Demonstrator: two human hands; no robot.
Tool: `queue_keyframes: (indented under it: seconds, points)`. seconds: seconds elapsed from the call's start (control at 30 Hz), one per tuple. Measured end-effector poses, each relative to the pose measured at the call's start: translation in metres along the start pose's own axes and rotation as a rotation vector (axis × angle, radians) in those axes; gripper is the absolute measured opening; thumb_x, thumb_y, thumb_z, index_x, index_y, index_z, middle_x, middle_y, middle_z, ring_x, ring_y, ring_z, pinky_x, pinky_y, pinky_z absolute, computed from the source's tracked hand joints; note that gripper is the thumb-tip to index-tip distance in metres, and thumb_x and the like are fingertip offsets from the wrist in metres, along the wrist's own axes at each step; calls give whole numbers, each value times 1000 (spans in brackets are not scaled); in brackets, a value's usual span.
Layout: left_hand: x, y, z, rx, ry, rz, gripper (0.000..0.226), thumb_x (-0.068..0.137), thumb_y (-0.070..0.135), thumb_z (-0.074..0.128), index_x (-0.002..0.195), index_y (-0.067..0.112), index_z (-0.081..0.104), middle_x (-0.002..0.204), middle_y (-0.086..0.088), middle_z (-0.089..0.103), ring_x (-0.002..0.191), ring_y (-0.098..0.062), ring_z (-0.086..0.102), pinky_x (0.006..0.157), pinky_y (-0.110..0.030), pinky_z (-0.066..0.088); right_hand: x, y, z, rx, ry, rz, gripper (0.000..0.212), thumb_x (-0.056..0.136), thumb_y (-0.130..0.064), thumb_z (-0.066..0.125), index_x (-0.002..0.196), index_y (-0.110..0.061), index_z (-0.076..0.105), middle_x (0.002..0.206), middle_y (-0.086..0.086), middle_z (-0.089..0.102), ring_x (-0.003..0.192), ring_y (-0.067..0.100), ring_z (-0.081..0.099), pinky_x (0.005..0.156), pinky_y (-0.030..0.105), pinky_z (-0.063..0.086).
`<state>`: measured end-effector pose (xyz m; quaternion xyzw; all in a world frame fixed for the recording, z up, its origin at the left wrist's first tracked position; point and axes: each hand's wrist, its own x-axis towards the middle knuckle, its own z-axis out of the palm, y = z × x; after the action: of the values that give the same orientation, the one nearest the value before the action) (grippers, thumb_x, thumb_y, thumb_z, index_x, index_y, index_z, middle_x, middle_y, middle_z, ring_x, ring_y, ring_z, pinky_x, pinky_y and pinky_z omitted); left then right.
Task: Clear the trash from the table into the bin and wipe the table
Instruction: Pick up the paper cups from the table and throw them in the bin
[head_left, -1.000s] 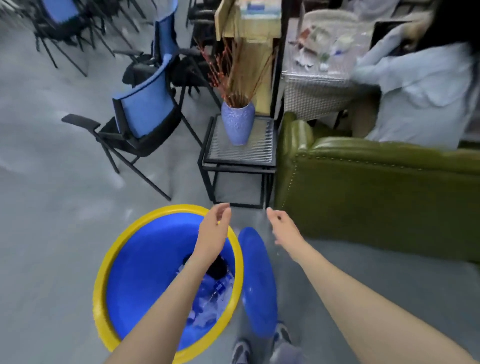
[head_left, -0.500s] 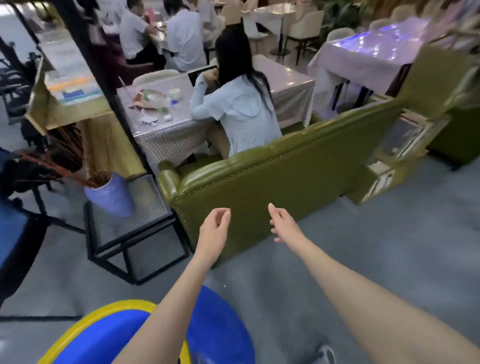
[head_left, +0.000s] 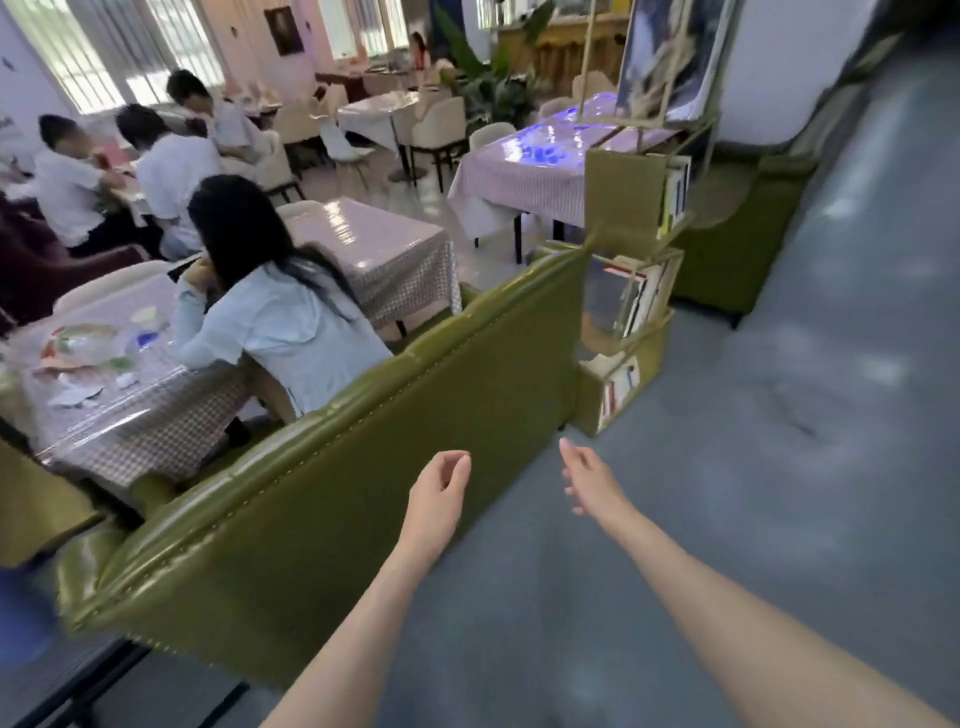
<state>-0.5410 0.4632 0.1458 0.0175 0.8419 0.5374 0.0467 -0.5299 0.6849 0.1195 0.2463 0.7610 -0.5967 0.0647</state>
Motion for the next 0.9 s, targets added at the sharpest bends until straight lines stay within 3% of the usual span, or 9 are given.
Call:
queue_keyframes:
  seconds: [0.2, 0.33, 0.47, 0.67, 0.73, 0.8, 0.9]
  points:
    - [55, 57, 105, -89, -46, -37, 24, 101, 41, 52, 113, 27, 67, 106, 14, 68, 104, -5, 62, 93, -31, 49, 52, 2, -120, 77, 96, 6, 57, 101, -57, 37, 137, -14, 49, 123, 4, 54, 102, 19, 48, 100, 41, 43]
    - [86, 79, 155, -65, -118, -5, 24, 101, 39, 52, 112, 25, 67, 104, 10, 69, 101, -8, 63, 93, -38, 51, 78, 3, -172, 105, 171, 22, 52, 103, -54, 35, 132, -13, 51, 126, 7, 54, 105, 20, 49, 101, 42, 43]
    - [136, 105, 210, -29, -226, 22, 24, 100, 41, 53, 111, 25, 67, 105, 10, 69, 101, -8, 63, 87, -34, 51, 108, 8, -214, 172, 239, 35, 50, 103, -51, 37, 130, -11, 51, 116, 3, 52, 102, 18, 48, 96, 36, 40]
    - [218, 156, 293, -54, -382, 98, 26, 101, 40, 51, 109, 21, 67, 100, 2, 70, 87, -11, 64, 77, -34, 52, 170, -4, -281, 159, 423, -3, 52, 101, -50, 43, 132, -9, 51, 127, 9, 58, 119, 24, 55, 113, 46, 38]
    - [250, 179, 315, -60, -446, 120, 28, 101, 38, 52, 114, 17, 66, 105, -2, 70, 93, -15, 64, 86, -35, 51, 192, -19, -304, 120, 508, -19, 54, 101, -50, 45, 139, -12, 46, 124, 2, 55, 121, 21, 52, 112, 40, 36]
    - [282, 201, 333, -67, -498, 145, 32, 102, 37, 52, 120, 13, 64, 112, -2, 68, 106, -16, 62, 97, -33, 47, 209, -34, -326, 84, 583, -26, 56, 101, -51, 46, 145, -17, 40, 118, -2, 53, 119, 19, 52, 101, 29, 35]
    - [333, 240, 360, -68, -570, 205, 34, 102, 40, 51, 123, 16, 62, 115, 1, 66, 111, -14, 60, 98, -30, 45, 239, -62, -363, 44, 686, -42, 57, 101, -49, 46, 147, -17, 39, 118, 2, 58, 116, 21, 55, 94, 30, 37]
